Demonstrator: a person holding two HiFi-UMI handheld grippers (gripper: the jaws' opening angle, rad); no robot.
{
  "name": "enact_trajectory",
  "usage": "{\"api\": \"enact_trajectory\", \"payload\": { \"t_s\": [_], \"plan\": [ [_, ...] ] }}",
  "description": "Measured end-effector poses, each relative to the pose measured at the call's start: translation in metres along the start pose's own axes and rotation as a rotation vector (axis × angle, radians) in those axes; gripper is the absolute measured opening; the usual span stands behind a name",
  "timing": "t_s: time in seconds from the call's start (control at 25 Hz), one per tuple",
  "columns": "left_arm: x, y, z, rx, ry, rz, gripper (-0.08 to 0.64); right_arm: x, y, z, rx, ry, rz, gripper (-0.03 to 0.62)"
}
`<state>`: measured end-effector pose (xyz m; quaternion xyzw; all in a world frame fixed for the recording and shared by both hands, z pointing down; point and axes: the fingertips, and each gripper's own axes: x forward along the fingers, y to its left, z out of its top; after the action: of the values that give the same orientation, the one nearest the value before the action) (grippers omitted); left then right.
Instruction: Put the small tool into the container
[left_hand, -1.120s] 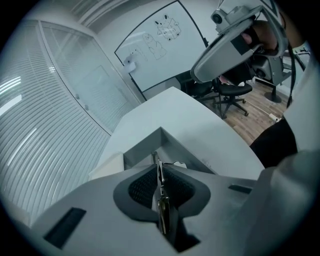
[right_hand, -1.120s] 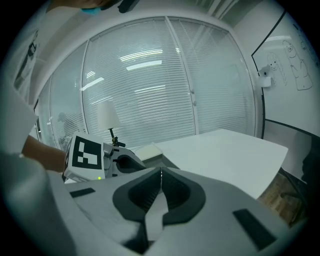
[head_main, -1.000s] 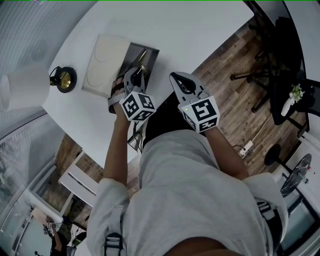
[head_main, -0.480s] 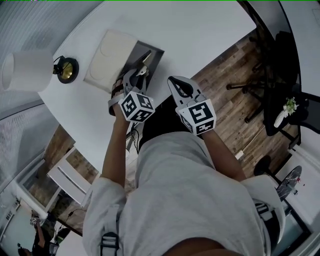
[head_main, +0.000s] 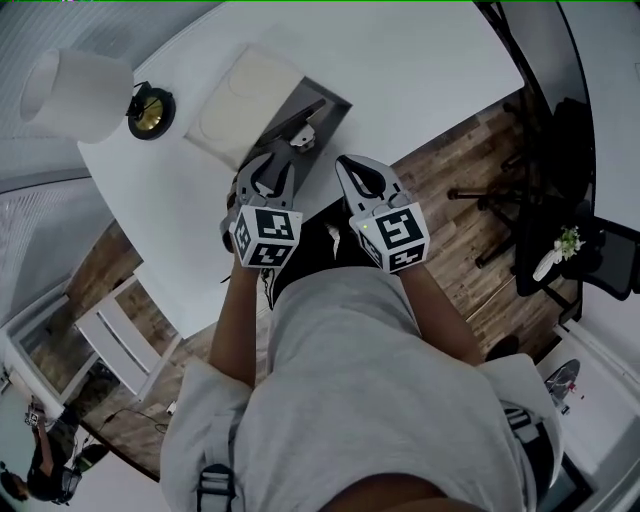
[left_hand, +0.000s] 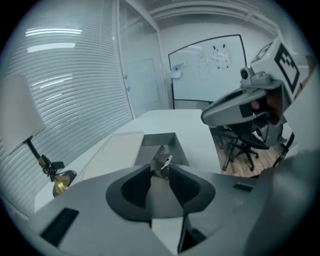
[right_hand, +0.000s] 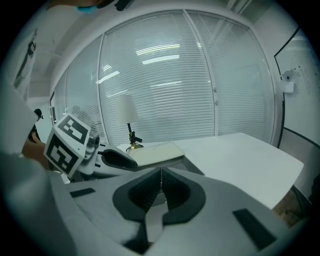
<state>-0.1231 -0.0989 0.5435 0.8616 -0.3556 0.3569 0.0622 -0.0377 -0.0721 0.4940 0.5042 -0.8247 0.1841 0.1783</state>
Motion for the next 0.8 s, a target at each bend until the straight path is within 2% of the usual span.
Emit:
{"api": "enact_trajectory", "payload": {
  "t_s": [0.12, 0.2, 0.28, 0.48, 0.56, 0.8],
  "plan": [
    [-0.011, 0.002, -0.004, -0.143, -0.029, 0.032, 0.116, 0.003, 0.006, -0.001, -0.026, 0.021, 0.038, 0.026],
    [-0.02, 0.005, -0.006, -0.226, -0.056, 0.068, 0.059, 0.007, 0.012, 0.002, -0.059, 0.029, 0.076, 0.026],
    [-0.03, 0.01, -0.006, -0.289, -0.081, 0.106, 0.033, 0.013, 0.017, 0.008, -0.086, 0.028, 0.102, 0.026],
    [-0.05, 0.01, 0.0, -0.435, -0.124, 0.186, 0.024, 0.014, 0.018, 0.022, -0.131, 0.018, 0.139, 0.026],
    [-0.055, 0.007, 0.004, -0.462, -0.136, 0.217, 0.023, 0.011, 0.017, 0.025, -0.147, 0.014, 0.158, 0.026],
    [-0.066, -0.011, 0.026, -0.473, -0.16, 0.289, 0.023, -0.004, 0.006, 0.03, -0.178, -0.003, 0.213, 0.026]
  ]
}}
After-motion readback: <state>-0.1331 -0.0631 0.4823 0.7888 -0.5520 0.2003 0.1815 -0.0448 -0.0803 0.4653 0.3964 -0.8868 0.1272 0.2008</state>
